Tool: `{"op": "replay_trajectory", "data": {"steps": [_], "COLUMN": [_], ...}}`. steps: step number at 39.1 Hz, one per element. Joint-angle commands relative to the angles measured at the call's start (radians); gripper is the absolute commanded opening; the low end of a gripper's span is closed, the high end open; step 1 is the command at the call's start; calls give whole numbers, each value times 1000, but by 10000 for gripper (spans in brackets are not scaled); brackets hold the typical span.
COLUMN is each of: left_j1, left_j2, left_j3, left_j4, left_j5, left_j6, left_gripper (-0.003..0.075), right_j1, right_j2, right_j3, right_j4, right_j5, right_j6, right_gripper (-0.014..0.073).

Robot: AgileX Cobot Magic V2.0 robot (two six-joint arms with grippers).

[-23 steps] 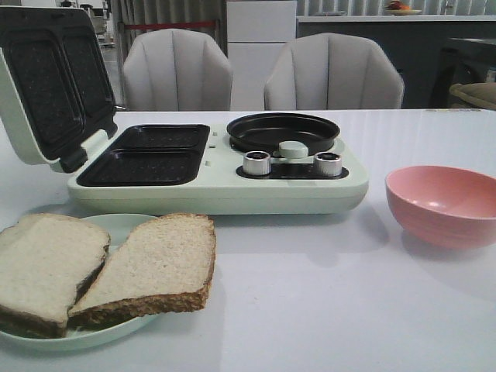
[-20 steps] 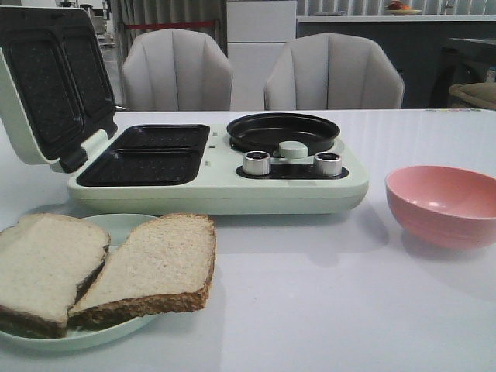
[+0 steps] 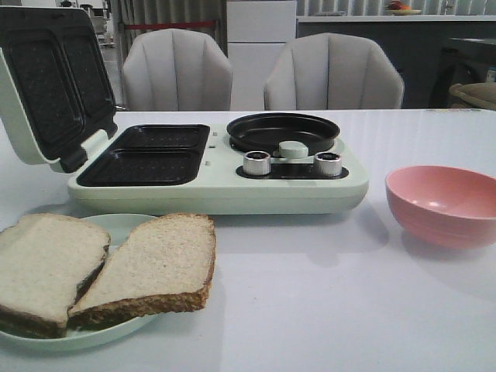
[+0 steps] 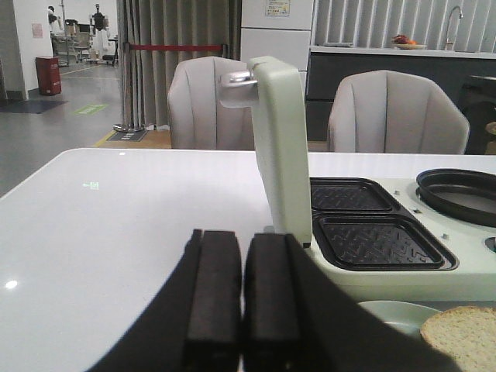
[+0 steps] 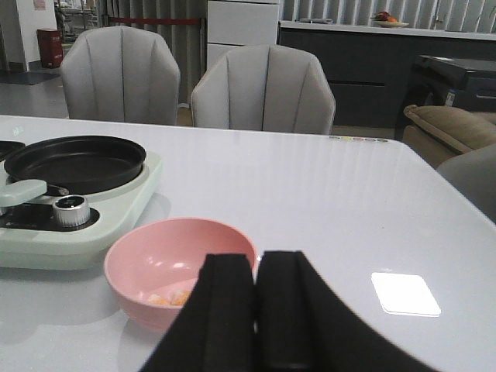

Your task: Make breakfast with bread and shrimp

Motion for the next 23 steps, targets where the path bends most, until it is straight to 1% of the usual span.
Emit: {"op": "replay_trajectory", "data": {"steps": [1, 10, 13, 16, 19, 21, 23], "left_j1": [1, 1, 1, 1, 1, 1, 1], "left_j2": [-15, -15, -15, -15, -15, -10, -1], "left_j3": [20, 20, 20, 18, -5, -41, -91], "left_j4": [-2, -2, -4, -50, -83, -87, -85], "left_j5": [-81, -92, -181, -309, -370, -347, -267], "left_j6": [-10, -10, -10, -12, -12, -12, -12], "left_gripper": [113, 114, 113, 113, 113, 114, 113], "right_j1": [-8, -8, -8, -8, -8, -8, -8], "right_j2": [-22, -22, -22, -22, -22, -22, -22], "right_j3": [-16, -16, -16, -16, -16, -16, -16], "right_j4": [-7, -7, -7, -7, -7, -7, -7], "right_j5": [-81, -81, -81, -81, -81, -81, -81], "right_j6": [-1, -1, -1, -1, -1, -1, -1], "right_gripper": [142, 142, 142, 142, 142, 142, 142]}}
